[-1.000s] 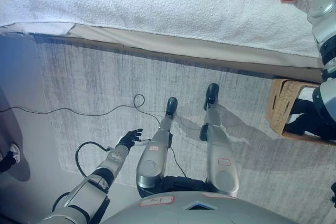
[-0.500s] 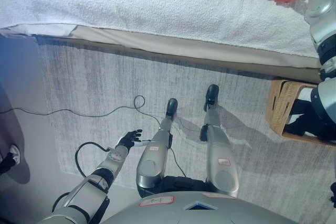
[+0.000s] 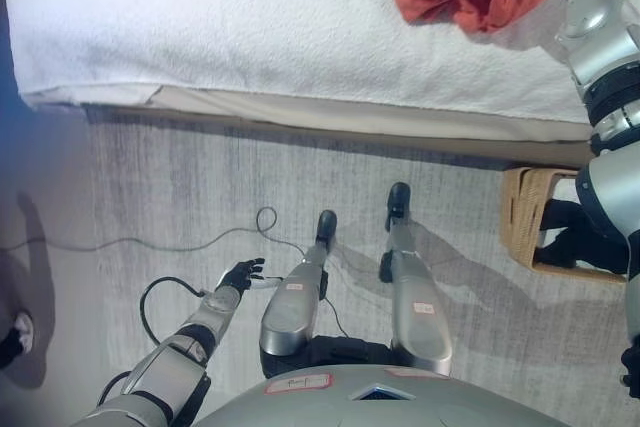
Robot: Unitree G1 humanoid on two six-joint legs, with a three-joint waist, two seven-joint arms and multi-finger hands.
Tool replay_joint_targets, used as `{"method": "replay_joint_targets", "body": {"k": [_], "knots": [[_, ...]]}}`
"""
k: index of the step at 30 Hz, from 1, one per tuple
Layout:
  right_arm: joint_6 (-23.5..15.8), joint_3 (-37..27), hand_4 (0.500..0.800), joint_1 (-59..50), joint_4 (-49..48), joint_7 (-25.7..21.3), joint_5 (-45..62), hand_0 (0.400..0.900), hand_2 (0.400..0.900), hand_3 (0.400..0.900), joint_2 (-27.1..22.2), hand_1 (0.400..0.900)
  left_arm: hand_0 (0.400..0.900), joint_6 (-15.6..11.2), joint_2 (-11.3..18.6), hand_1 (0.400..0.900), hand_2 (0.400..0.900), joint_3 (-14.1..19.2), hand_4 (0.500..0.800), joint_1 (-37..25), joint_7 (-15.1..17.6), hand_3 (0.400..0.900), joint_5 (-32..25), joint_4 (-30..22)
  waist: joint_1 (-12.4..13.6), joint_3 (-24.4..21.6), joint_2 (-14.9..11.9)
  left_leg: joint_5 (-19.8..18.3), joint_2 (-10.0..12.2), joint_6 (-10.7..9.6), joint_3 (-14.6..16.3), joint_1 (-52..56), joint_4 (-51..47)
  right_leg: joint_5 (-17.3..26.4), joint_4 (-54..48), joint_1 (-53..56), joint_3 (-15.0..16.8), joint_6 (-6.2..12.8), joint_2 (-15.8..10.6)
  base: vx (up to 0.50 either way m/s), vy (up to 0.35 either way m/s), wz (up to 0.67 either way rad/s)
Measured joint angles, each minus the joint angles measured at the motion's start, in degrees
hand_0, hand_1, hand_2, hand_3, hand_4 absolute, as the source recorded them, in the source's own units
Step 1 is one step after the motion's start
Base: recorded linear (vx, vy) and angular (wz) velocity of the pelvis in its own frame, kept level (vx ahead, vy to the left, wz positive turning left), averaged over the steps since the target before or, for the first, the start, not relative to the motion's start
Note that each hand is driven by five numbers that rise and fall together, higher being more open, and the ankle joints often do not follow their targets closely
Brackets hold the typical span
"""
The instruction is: Put the clothes on the bed into the basket.
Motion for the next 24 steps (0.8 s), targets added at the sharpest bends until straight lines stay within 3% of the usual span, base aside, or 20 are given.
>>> {"method": "replay_joint_targets", "body": {"k": [8, 17, 24], "knots": [[0.61, -3.44, 0.5, 5.07, 0.01, 2.72, -0.75, 0.4, 0.4, 0.4, 0.58, 0.4, 0.9, 0.92, 0.25, 0.9, 0.9, 3.43, 0.8, 0.62, -1.2, 0.9, 1.24, 2.2, -3.7, -5.33, -5.56, -1.87, 0.07, 1.3, 3.28, 6.53, -0.01, -0.55, -0.29, 5.32, 3.1, 0.8, 0.81, 0.06, 0.053, -0.21], [0.96, -4.95, 0.5, 11.59, 0.26, 4.89, -1.97, 0.4, 0.4, 0.4, -2.03, 0.4, 0.9, 1.71, -0.03, 0.9, 0.9, 5.26, 0.8, 4.89, -1.8, 0.9, 3.48, 5.66, -5.87, -16.82, -6.35, -4.27, -0.23, 2.8, 7.27, 12.44, -0.06, -1.49, -0.34, 9.65, 6.52, 1.94, 1.51, 0.0, 0.064, -0.26], [1.42, -6.08, 0.5, 14.92, 2.45, 5.27, -2.02, 0.4, 0.4, 0.4, -5.24, 0.4, 0.9, 2.52, 0.08, 0.9, 0.9, 5.26, 0.8, 9.05, -1.87, 0.9, 4.53, 6.46, -7.6, -20.35, -8.16, -5.06, -1.58, 3.77, 11.48, 14.92, -0.03, -2.58, -0.34, 10.53, 9.8, 3.2, 1.17, -0.02, 0.057, -0.4]]}}
